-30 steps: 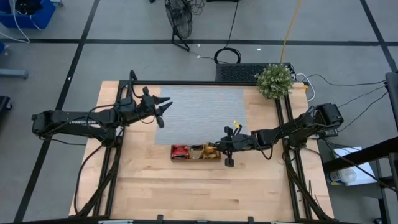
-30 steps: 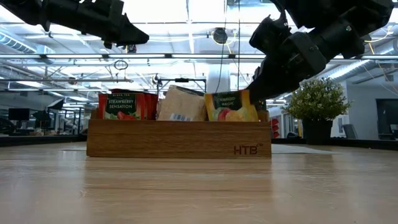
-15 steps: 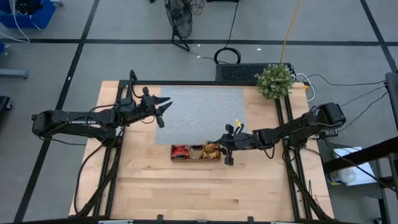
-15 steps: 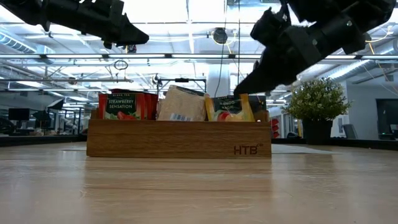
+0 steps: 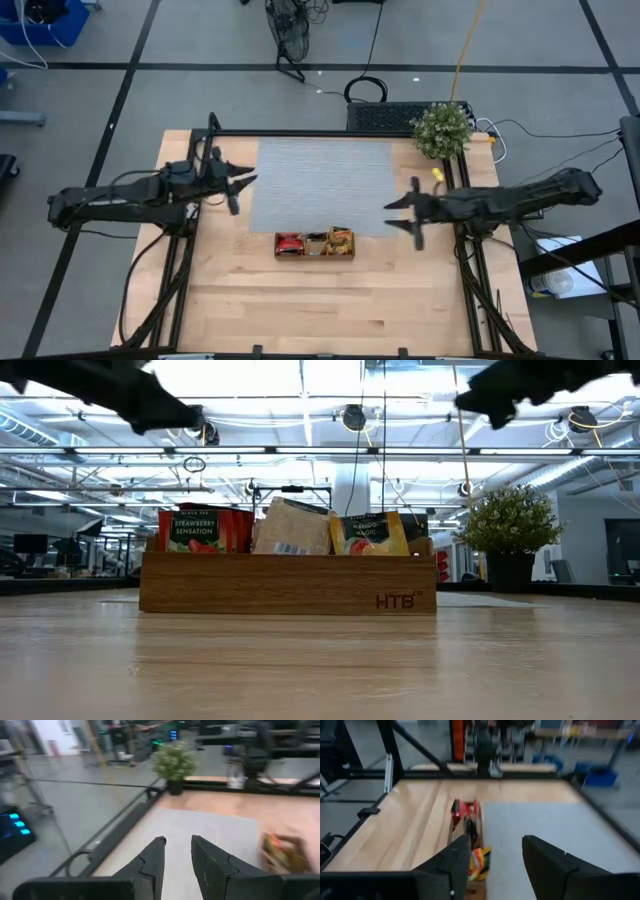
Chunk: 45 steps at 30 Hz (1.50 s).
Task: Pick & Place Tea
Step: Return to Home Position
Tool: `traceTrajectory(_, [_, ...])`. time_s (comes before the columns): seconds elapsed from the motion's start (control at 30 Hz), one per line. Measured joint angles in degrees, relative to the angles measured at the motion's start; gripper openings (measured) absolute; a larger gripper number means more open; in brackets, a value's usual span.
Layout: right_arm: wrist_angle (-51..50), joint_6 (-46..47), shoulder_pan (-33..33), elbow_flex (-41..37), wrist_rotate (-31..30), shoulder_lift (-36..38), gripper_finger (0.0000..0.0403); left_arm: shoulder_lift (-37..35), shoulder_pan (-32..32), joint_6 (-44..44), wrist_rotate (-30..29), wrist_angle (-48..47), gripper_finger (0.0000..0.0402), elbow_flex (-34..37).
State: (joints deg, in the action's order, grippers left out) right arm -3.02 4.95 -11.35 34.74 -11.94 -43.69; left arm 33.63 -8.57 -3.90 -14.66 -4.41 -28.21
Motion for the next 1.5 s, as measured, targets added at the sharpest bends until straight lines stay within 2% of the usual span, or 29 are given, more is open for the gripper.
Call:
traceTrajectory(0.1, [2.2,-3.7,0.2,-6.7,-0.2,10.5,0.0161,-5.5,1.0,0.5,3.8,-2.8,0.0102,2.3])
traceTrajectory(0.27, [6.7,-7.9,0.9,-17.6,0.0,24.7,0.0164,-15.0,2.8,3.0,6.9,3.1,0.0102,14.2])
traceTrajectory(0.4, [7.4,-8.9,0.9,-23.8,0.2,33.6,0.0166,-22.1,4.1,4.4,10.4,8.1,0.0102,22.2])
traceTrajectory(0.57, [5.0,-9.3,0.9,-28.1,1.6,43.1,0.0163,-29.3,5.9,4.1,12.1,7.9,0.0102,25.8])
traceTrajectory(0.7, [3.2,-10.0,0.8,-28.1,1.7,43.4,0.0161,-33.1,6.7,3.3,12.1,3.7,0.0102,25.8])
traceTrajectory(0.8, [2.1,-11.3,0.8,-28.0,1.7,43.7,0.0161,-33.4,7.2,3.1,12.0,2.0,0.0102,25.8])
traceTrajectory(0.97, [1.7,-11.7,0.9,-28.7,3.2,43.5,0.0164,-33.4,7.3,3.6,11.8,2.0,0.0102,25.8])
traceTrajectory(1.2, [6.1,-9.3,0.9,-32.4,1.5,43.5,0.0162,-33.2,7.2,5.6,11.5,2.7,0.0102,25.8])
traceTrajectory(1.5, [6.2,-5.5,0.9,-33.6,1.6,43.4,0.0165,-33.2,7.2,6.8,11.7,3.1,0.0102,25.8])
